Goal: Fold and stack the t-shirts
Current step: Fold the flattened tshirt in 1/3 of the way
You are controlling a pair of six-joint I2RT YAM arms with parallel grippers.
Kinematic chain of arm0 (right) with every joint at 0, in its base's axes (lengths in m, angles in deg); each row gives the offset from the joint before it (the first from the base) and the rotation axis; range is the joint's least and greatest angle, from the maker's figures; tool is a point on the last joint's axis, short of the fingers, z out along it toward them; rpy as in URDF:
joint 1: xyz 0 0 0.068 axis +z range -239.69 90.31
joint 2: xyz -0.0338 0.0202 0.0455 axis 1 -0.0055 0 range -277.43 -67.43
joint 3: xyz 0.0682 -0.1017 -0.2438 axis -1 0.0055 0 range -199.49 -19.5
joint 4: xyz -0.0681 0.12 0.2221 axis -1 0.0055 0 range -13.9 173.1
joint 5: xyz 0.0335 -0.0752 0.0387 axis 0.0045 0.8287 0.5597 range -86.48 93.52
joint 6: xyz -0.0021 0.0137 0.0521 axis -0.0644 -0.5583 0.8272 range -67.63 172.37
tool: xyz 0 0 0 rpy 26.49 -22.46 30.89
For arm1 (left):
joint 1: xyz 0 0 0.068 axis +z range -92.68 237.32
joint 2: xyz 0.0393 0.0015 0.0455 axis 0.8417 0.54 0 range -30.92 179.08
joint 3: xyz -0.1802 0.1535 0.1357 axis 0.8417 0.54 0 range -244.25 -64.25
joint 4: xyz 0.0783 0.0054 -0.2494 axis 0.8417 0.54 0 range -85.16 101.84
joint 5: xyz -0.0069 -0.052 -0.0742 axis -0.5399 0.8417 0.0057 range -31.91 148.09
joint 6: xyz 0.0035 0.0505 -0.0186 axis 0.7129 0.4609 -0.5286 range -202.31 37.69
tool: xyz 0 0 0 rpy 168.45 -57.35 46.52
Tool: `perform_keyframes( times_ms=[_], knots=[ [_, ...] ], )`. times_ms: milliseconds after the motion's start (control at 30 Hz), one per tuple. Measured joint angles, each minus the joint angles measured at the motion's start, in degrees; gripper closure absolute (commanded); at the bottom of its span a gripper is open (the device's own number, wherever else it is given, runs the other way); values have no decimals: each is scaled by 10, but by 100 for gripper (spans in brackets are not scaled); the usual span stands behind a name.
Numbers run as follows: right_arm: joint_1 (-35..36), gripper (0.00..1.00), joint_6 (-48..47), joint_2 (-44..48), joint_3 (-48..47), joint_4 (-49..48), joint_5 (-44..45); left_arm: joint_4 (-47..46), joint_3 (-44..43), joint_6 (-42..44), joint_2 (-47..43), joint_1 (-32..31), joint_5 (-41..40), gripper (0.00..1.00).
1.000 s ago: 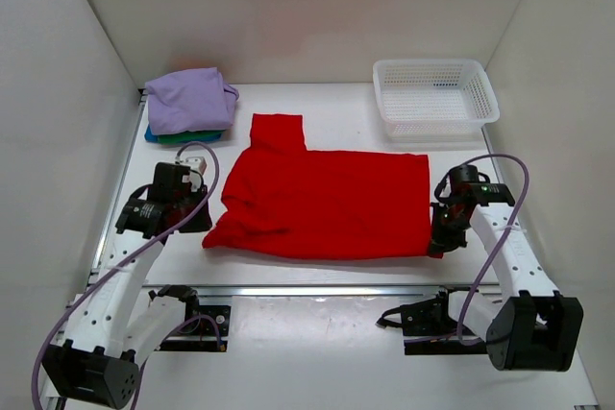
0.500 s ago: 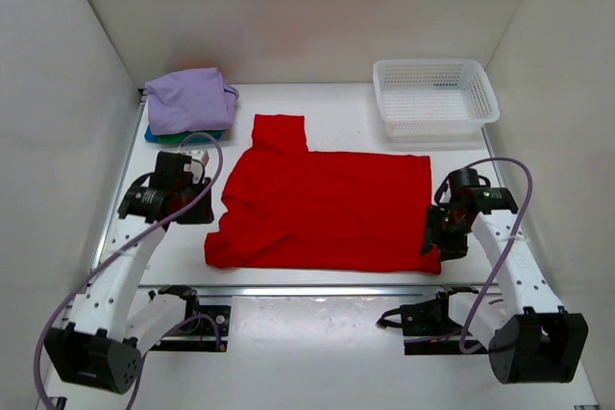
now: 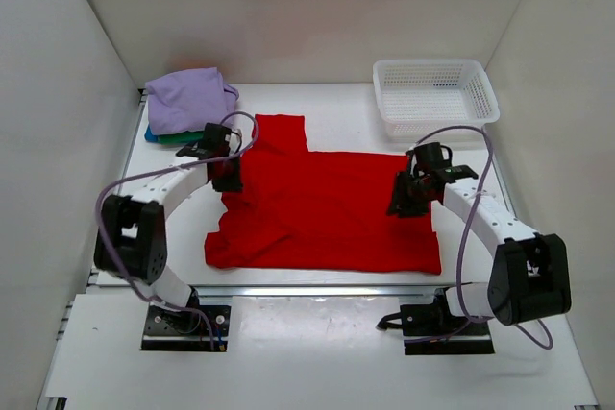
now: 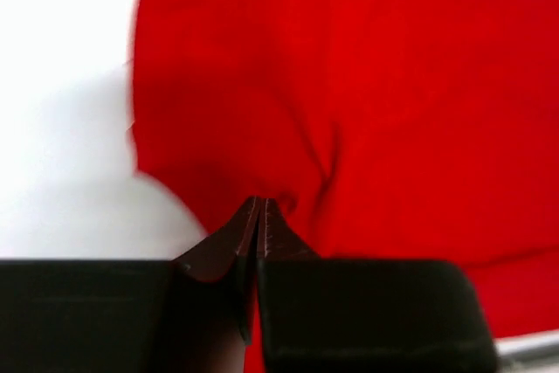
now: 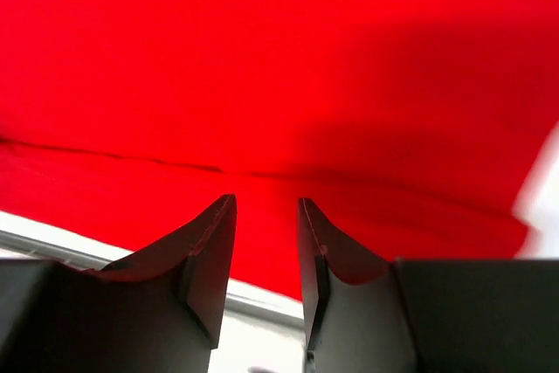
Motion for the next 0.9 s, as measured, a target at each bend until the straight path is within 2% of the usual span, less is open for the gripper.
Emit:
perform_keyframes(
  times_ms=[133, 300, 467, 900],
  knots=[
    [29, 67, 15, -25, 38, -83, -26, -43, -5, -9, 78, -5, 0, 89],
    [44, 66, 21, -72, 73, -123, -38, -38, -24, -4, 133, -4, -18, 91],
    [55, 65, 27, -78, 87, -132, -41, -33, -16, 2, 126, -6, -34, 94],
    [65, 64, 40, -29, 139, -160, -63, -4, 115, 7, 3, 1, -38, 99]
  ],
)
